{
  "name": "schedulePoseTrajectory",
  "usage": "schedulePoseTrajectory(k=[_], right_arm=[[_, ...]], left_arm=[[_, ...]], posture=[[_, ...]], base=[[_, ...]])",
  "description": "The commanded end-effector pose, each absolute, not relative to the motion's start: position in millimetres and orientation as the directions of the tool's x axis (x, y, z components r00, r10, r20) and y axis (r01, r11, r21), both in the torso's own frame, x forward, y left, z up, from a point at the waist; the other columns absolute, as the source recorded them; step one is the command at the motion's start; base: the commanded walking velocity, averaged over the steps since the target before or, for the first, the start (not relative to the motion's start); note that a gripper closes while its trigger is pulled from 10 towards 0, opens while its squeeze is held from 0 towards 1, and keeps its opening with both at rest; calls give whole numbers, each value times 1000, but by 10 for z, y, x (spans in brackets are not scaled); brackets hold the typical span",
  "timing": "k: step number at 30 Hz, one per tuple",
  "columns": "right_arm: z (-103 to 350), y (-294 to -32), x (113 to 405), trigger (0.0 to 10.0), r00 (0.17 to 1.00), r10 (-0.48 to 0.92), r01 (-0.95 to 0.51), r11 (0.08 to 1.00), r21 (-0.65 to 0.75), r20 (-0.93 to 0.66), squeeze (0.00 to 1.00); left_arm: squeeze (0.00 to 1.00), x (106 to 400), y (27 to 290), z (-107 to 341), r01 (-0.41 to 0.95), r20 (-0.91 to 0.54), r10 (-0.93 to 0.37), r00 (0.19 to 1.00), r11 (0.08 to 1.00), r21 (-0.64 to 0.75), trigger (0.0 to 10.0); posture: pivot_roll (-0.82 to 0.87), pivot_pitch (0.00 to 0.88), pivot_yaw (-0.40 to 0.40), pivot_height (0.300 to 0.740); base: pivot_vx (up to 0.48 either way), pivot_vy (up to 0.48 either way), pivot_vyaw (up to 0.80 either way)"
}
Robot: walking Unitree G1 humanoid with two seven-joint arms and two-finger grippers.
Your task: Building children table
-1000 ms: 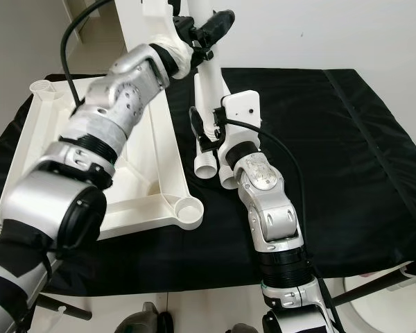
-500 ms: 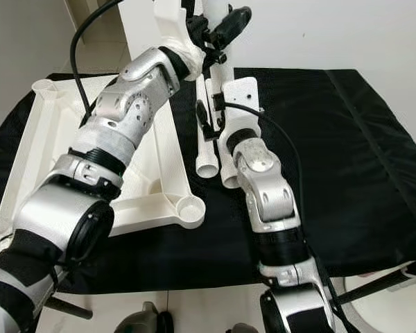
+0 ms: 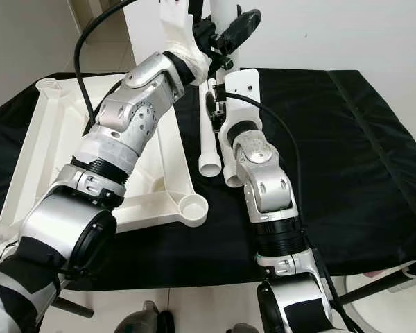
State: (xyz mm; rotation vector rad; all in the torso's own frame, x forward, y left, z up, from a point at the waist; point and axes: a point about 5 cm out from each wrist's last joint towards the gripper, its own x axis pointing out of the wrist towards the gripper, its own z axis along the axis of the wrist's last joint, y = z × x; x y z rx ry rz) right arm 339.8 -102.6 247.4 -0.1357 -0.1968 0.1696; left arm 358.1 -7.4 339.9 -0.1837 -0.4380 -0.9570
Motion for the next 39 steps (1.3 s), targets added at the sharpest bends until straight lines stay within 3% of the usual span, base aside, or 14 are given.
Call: schedulePoseTrajectory(k=[1,9,10,11,12,21,22,32,36,38,39], right_arm=[[2506,-1016,3419,0,966,176,-148,977,-155,187,0],[2506,-1024,3425,0,968,160,-133,980,-148,193,0],[2507,-1034,3428,6980,970,145,-117,982,-147,196,0],[2507,-1034,3428,6980,970,145,-117,982,-147,196,0],[2510,-1042,3431,10000,970,135,-107,984,-144,200,0],[2548,-1107,3434,10000,969,88,-67,993,-99,230,0],[2560,-1132,3435,10000,969,73,-54,995,-85,238,0],[2582,-1238,3424,10000,963,-5,3,1000,7,269,0],[2544,-1362,3338,10000,948,-66,40,995,87,313,0],[2544,-1362,3338,10000,948,-66,40,995,87,313,0],[2509,-1383,3294,10000,943,-72,44,995,93,324,0]], left_arm=[[0,3507,-113,3415,861,439,-796,417,500,88,10000],[0,3470,-122,3421,875,447,-803,394,476,84,10000],[325,3451,-120,3431,894,461,-806,372,444,55,10000],[325,3451,-120,3431,894,461,-806,372,444,55,10000],[1000,3434,-111,3443,912,476,-806,352,409,18,10000],[1000,3406,-51,3499,932,489,-818,302,361,29,10000],[0,3392,-34,3517,936,493,-822,285,350,44,10000],[0,3438,113,3573,931,514,-801,307,364,12,10000],[0,3642,420,3497,866,503,-737,451,498,-48,10000],[0,3642,420,3497,866,503,-737,451,498,-48,10000],[0,3719,543,3444,837,483,-718,500,544,-57,10000]], posture=[[-15,0,42,740],[-14,0,43,740],[-14,0,43,740],[-14,0,43,740],[-14,0,43,740],[-14,0,43,740],[-11,0,43,740],[-10,0,43,740],[-7,0,46,740],[-7,0,46,740],[-8,0,48,740]], base=[[0,0,0],[0,0,0],[0,0,0],[0,0,0],[0,0,0],[0,0,0],[0,0,0],[0,0,0],[0,0,0],[0,0,0],[0,0,0]])
